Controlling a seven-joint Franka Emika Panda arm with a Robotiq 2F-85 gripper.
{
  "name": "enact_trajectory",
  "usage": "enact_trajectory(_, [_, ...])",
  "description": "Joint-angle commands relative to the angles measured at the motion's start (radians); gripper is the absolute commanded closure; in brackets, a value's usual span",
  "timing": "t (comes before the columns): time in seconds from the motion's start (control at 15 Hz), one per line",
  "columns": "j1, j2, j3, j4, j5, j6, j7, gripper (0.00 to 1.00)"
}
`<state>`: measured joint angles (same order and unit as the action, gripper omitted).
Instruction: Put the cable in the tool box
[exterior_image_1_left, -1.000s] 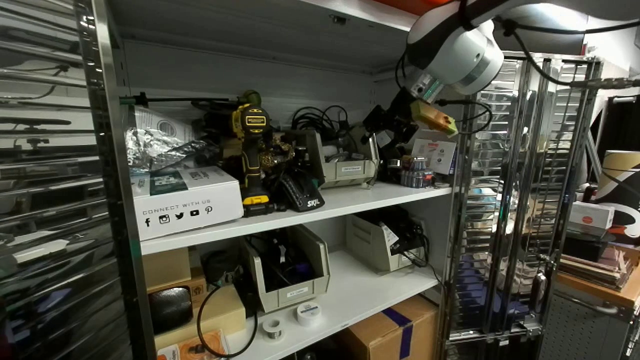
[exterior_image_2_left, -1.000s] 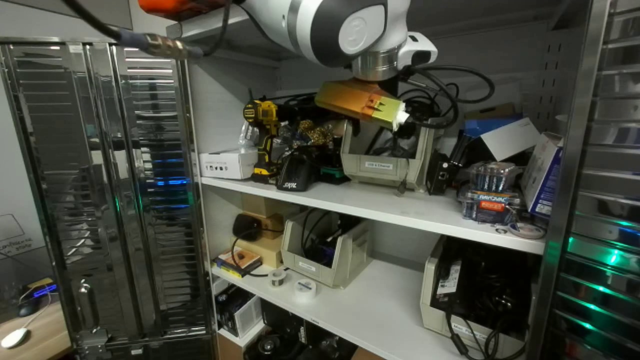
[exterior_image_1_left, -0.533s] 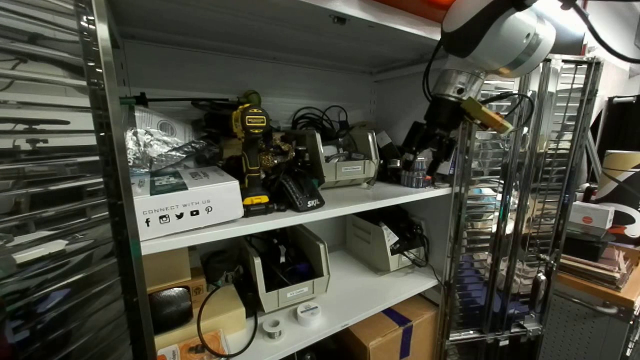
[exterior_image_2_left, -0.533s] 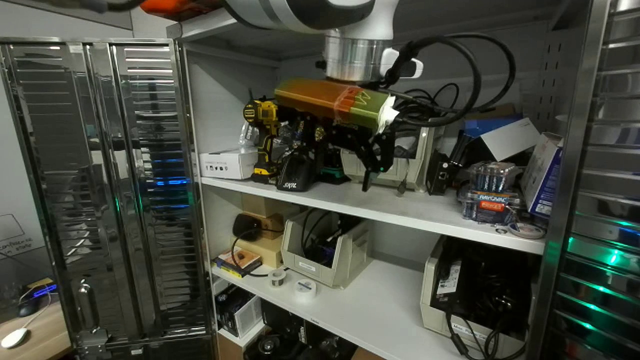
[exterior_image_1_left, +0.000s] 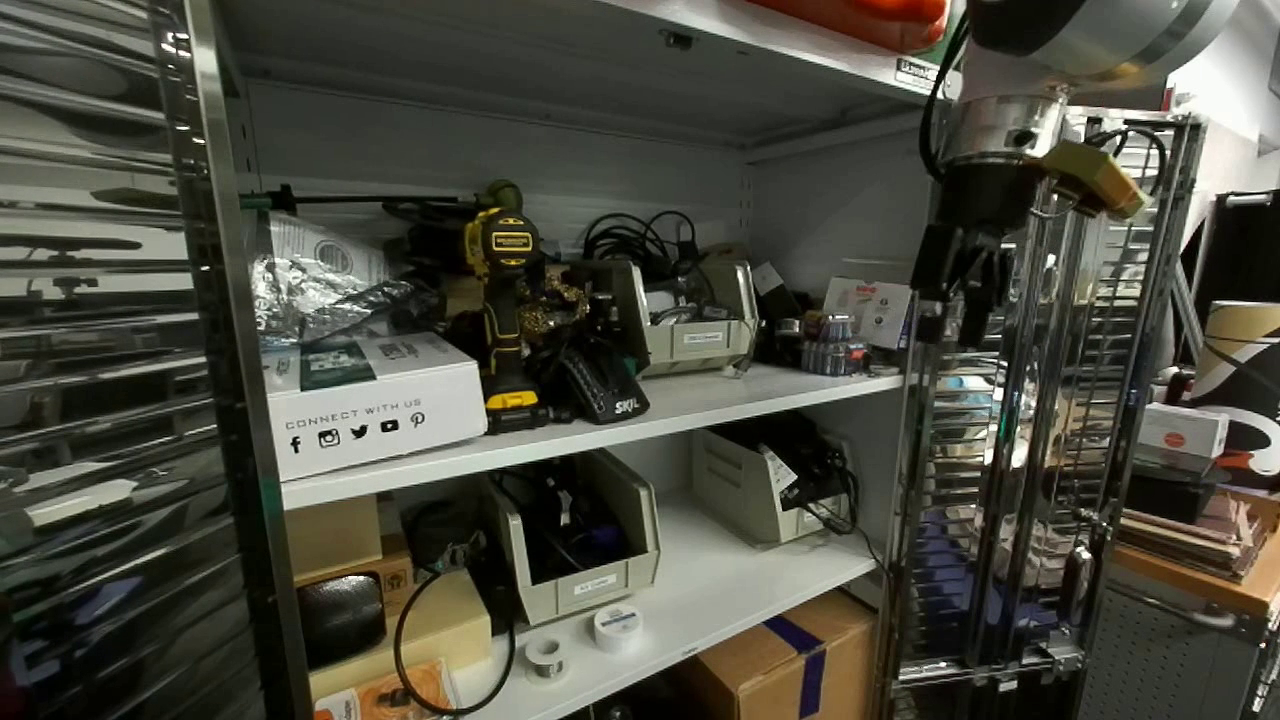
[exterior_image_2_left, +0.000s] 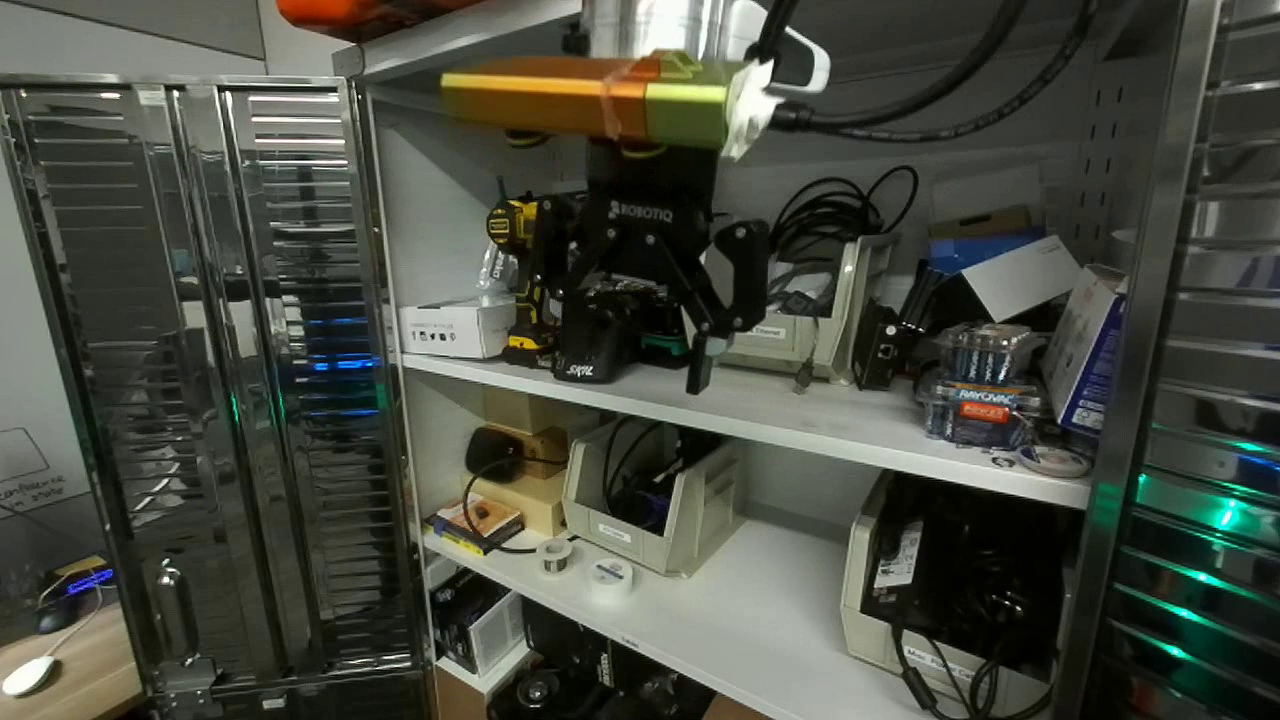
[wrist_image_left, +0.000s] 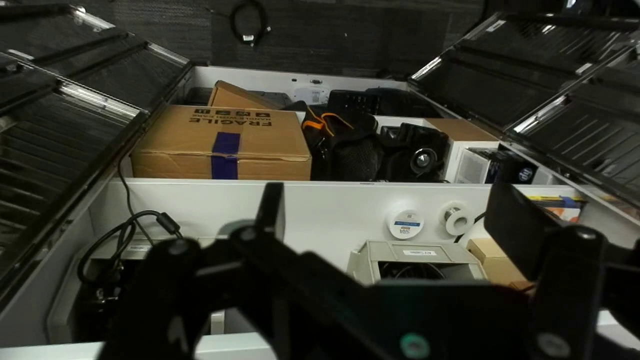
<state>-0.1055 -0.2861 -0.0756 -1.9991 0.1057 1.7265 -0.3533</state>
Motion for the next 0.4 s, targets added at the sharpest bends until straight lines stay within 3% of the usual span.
enact_trajectory(0.0, [0.026, -0.103, -0.063, -0.035, 0.037, -0.01, -0.105, 0.0])
enact_trajectory(0.07, [0.026, -0.044, -0.042, -0.004, 0.003, -0.014, -0.04, 0.0])
enact_trajectory(0.33, [0.026, -0.087, -0.069, -0.021, 0.013, -0.014, -0.083, 0.0])
